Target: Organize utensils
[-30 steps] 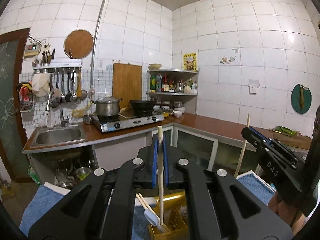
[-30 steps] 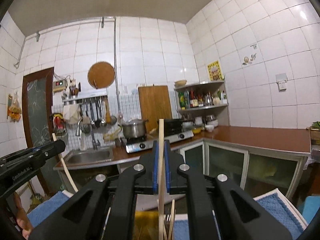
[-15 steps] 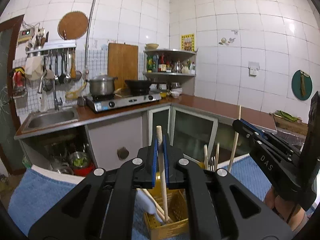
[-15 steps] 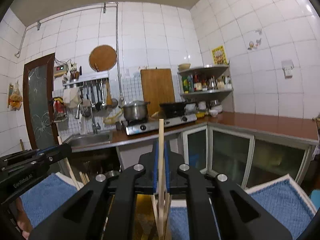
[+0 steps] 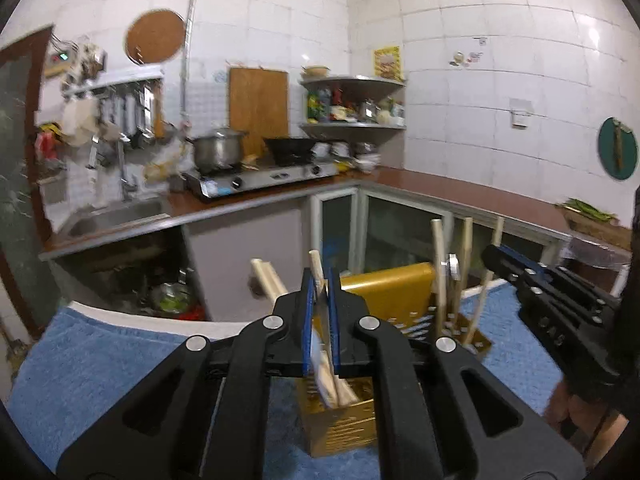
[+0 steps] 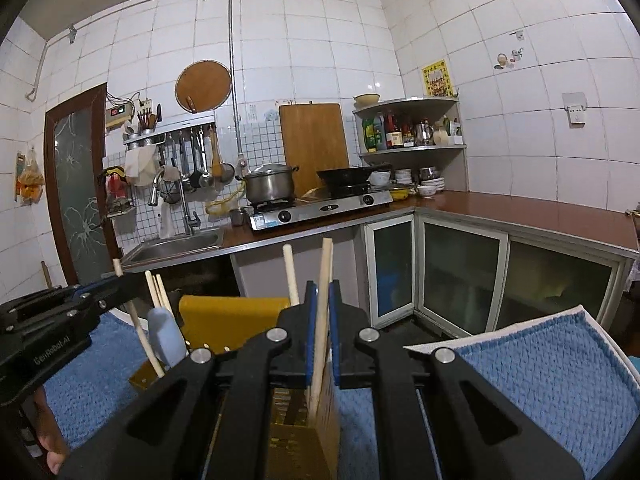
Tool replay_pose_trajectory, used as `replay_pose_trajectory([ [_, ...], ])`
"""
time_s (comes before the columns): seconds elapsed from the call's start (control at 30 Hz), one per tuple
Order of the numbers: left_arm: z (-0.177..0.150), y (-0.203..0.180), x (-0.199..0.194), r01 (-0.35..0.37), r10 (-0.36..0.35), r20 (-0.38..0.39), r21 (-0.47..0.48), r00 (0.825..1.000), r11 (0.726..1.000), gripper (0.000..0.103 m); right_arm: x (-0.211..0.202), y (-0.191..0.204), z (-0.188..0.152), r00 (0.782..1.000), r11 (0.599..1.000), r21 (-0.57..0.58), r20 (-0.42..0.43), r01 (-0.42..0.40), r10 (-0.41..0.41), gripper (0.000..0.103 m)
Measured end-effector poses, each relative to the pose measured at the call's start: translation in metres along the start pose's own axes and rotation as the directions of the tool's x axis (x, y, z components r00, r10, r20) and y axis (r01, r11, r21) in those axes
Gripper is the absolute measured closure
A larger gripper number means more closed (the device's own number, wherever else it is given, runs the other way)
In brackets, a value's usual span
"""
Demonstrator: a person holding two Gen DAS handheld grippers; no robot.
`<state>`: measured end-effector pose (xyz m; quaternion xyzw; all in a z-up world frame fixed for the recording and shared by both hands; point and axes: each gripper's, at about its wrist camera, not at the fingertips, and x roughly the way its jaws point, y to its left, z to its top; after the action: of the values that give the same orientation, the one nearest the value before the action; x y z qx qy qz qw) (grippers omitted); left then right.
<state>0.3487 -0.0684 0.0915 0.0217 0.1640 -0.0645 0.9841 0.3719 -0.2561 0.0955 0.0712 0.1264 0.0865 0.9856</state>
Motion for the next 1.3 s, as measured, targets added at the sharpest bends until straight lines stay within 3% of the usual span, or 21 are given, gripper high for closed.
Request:
replay_pose_trajectory([
  [0.2,-0.002,0.012,0.0,-0.058,0.058,0.004,-0.02,0.998,0.998,0.096,0.0,0.002,-0.002,1.0,1.0,0.008,-0.01,0.021,-0.021,0.097],
  [0.37,0.001,0.028,0.007,-0.079,0.077,-0.043,-0.037,0.996,0.996,0.091,-0.004,0.001,0.002,0.999,0.999,0.024,-0.023,0.03,-0.03,0.096],
  [0.47,0.002,0.033,-0.005,-0.093,0.091,-0.041,-0.044,0.995,0.995,0.078,-0.017,0.002,0.006,0.999,0.999,0.021,-0.025,0.034,-0.034,0.095],
  [0.5,0.002,0.034,-0.009,-0.095,0.093,-0.037,-0.045,0.995,0.995,0.068,-0.022,0.002,0.007,0.999,0.999,0.016,-0.032,0.039,-0.038,0.093],
  [0.53,0.002,0.035,-0.017,-0.097,0.096,-0.028,-0.046,0.995,0.994,0.056,-0.026,0.003,0.008,0.999,0.999,0.016,-0.035,0.041,-0.04,0.08],
  [0.57,0.002,0.035,-0.027,-0.102,0.102,-0.014,-0.045,0.995,0.994,0.051,-0.033,0.004,0.009,0.999,0.999,0.018,-0.035,0.043,-0.042,0.063],
  [0.6,0.001,0.035,-0.035,-0.108,0.108,-0.004,-0.043,0.994,0.993,0.046,-0.043,0.005,0.009,0.999,0.999,0.018,-0.028,0.047,-0.046,0.059],
  [0.8,-0.007,0.04,-0.089,-0.126,0.126,0.004,-0.034,0.992,0.991,0.029,-0.093,0.024,0.005,0.998,0.999,-0.024,-0.029,0.049,-0.049,0.057],
  [1.03,-0.031,0.046,-0.158,-0.128,0.129,0.027,-0.036,0.991,0.991,0.006,-0.154,0.044,-0.015,0.999,0.998,-0.049,-0.026,0.043,-0.045,0.03],
  [1.3,-0.075,0.05,-0.208,-0.124,0.125,0.048,-0.029,0.991,0.992,0.005,-0.212,0.063,-0.055,0.999,0.998,-0.063,-0.017,0.029,-0.03,0.012],
])
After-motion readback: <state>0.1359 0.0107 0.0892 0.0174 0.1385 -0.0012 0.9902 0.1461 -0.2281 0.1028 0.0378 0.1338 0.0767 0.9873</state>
